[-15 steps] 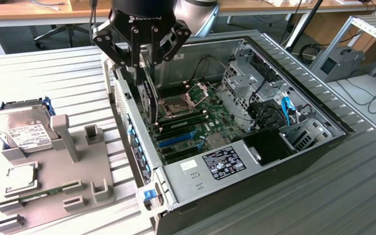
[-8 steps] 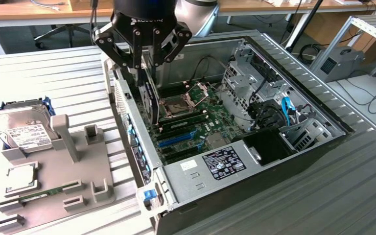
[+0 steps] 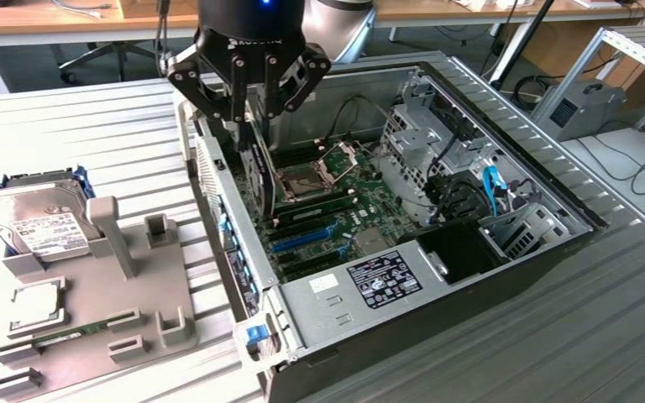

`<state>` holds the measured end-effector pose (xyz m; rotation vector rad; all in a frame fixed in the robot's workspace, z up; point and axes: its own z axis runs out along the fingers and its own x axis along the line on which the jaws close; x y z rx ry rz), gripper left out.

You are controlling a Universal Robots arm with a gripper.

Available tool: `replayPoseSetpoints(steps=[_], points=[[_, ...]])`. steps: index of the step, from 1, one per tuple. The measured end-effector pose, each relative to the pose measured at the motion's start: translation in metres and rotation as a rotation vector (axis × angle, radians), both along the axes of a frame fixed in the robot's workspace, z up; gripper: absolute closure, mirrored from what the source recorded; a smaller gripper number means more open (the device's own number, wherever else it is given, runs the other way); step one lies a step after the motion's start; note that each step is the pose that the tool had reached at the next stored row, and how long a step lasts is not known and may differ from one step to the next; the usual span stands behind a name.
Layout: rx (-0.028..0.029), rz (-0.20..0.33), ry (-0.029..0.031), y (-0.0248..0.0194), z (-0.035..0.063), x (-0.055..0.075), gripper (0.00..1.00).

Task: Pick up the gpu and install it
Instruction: 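Pick up the gpu and move the gpu toward the slot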

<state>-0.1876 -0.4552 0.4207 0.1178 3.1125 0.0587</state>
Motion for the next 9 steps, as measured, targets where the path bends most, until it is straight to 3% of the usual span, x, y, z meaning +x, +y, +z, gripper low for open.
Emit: replayPoseSetpoints(steps=[9], points=[[0.0000,0.000,0.0000,0.0004,-0.0047,0.0017,0.74]])
